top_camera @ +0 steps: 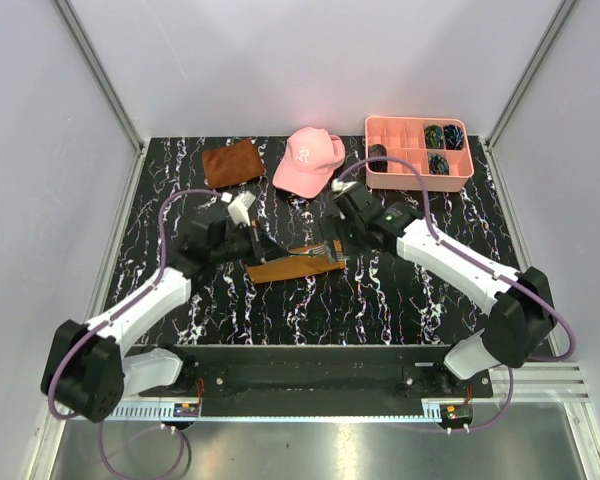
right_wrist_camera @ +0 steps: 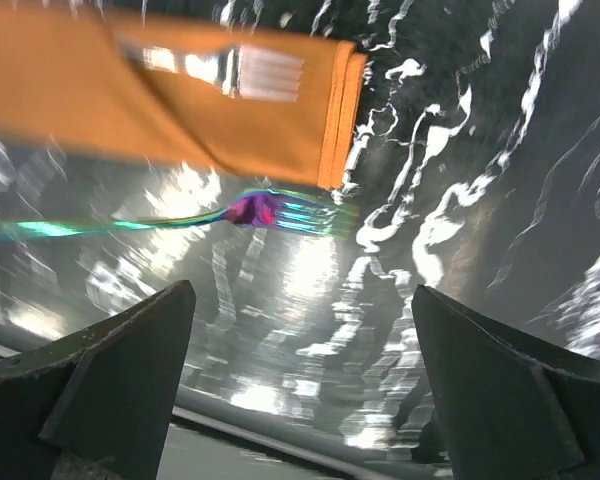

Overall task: Fold the napkin into a case and place the utensils inside
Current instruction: Pass from the left arm to the right, then stuff the fork into the folded napkin.

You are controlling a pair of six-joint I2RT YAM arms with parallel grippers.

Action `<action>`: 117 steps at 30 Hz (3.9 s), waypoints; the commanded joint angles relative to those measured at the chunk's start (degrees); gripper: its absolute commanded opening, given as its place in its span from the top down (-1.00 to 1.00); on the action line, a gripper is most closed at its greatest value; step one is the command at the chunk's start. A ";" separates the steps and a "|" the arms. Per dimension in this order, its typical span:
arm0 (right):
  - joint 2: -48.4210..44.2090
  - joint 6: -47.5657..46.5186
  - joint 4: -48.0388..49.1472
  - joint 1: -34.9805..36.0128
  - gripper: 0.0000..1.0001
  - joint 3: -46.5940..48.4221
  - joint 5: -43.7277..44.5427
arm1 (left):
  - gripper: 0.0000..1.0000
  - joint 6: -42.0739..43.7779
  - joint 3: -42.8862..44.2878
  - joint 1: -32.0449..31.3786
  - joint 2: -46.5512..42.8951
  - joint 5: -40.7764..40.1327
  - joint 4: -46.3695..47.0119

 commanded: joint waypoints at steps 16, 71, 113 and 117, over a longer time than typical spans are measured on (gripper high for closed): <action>-3.11 58.01 19.63 -8.31 -0.22 -10.29 -9.38 | 1.00 -7.23 -12.34 -0.58 -11.05 -13.19 21.13; -3.46 17.93 51.88 -29.58 0.45 -26.45 -69.40 | 1.00 -24.19 -9.97 10.58 -1.65 17.66 29.65; 2.51 -9.05 27.53 -37.32 1.00 -17.75 -51.90 | 1.00 -3.10 -4.78 13.13 11.53 -18.28 -7.44; 4.18 -8.18 28.58 -37.23 1.00 -18.37 -54.54 | 1.00 -3.36 -5.49 13.13 11.62 -18.72 -7.36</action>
